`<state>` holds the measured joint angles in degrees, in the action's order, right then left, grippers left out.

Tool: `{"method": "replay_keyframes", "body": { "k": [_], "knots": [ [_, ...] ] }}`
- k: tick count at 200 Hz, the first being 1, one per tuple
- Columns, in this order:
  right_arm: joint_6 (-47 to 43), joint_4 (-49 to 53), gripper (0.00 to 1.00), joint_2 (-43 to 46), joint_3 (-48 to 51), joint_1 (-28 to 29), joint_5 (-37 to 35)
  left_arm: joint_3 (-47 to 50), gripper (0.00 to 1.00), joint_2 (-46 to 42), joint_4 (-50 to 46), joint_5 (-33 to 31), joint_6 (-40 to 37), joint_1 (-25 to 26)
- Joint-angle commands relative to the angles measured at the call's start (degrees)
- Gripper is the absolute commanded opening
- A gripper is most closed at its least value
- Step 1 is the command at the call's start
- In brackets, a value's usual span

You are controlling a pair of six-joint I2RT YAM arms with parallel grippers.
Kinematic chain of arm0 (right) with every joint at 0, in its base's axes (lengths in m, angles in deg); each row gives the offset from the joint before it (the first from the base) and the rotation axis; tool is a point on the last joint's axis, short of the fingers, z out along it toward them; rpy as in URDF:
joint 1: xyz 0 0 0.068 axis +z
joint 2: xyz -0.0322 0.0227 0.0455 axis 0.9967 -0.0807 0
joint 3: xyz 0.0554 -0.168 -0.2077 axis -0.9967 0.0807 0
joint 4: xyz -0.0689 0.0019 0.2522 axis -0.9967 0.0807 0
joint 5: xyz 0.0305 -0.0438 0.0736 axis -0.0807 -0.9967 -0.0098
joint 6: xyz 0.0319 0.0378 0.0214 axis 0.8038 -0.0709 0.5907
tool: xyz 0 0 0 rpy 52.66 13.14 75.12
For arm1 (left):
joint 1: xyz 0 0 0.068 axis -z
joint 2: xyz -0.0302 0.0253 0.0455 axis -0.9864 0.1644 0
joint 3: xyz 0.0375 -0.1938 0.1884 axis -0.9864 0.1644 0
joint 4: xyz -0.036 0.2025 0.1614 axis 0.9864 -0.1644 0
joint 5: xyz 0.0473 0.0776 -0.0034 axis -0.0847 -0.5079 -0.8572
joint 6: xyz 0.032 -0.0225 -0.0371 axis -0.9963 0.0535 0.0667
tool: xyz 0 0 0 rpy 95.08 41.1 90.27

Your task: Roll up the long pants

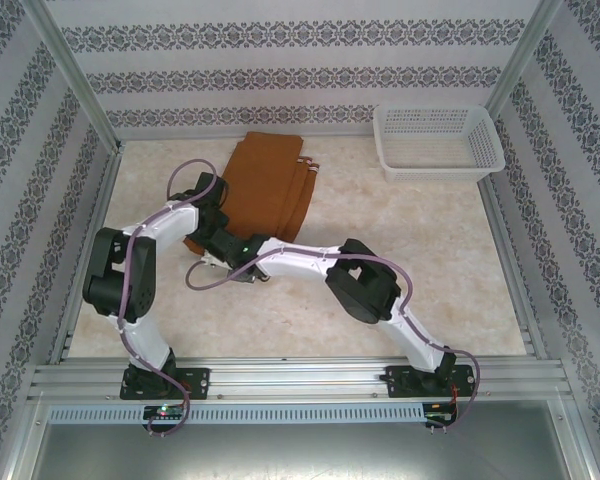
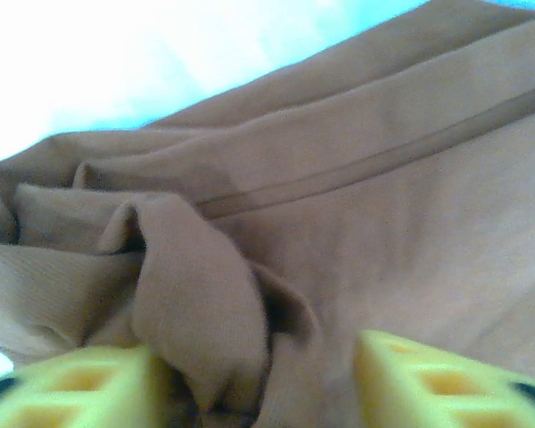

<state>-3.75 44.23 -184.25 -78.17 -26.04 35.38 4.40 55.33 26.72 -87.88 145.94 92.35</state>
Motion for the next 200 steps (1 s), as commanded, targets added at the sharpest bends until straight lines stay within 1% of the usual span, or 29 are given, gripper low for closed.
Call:
{"method": "replay_keyframes", "body": {
  "k": [1, 19, 41, 71, 104, 131, 149, 177, 200],
  "knots": [
    [4.8, 5.3, 0.0, 0.0, 1.3, -4.8, 5.4, -2.3, 1.0, -6.2, -8.1, -0.4, -1.6, 0.5],
    [7.7, 8.2, 0.0, 2.0, 0.5, -6.1, 11.0, -5.4, 1.0, -8.3, -10.5, -2.3, -3.0, 0.3],
    [10.7, 11.7, 0.0, 3.3, -1.0, -8.1, 17.1, -5.4, 1.0, -11.0, -10.8, -1.2, -2.9, 0.3],
    [14.0, 15.0, 0.0, 5.5, -2.8, -10.7, 24.4, 0.2, 1.0, -15.1, -8.6, 0.1, -0.3, 0.5],
    [17.2, 20.9, 0.0, 5.6, -9.1, -13.5, 32.4, 6.7, 1.0, -17.4, -5.9, 0.8, 3.0, 2.1],
    [19.9, 26.8, 0.0, 3.9, -16.5, -15.5, 39.0, 8.9, 1.0, -16.5, -4.6, 0.5, 5.3, 4.8],
    [20.8, 29.6, 0.0, 3.1, -20.2, -16.1, 41.9, 8.7, 1.0, -15.3, -3.9, 0.2, 6.3, 6.2],
    [22.3, 31.9, 0.0, 2.6, -22.1, -16.8, 47.8, 6.5, 1.0, -13.1, -4.1, -0.7, 6.7, 7.1],
    [23.1, 32.0, 0.0, 3.2, -20.3, -16.6, 50.8, 4.5, 1.0, -11.2, -4.0, -1.2, 7.0, 7.1]
  ]
}}
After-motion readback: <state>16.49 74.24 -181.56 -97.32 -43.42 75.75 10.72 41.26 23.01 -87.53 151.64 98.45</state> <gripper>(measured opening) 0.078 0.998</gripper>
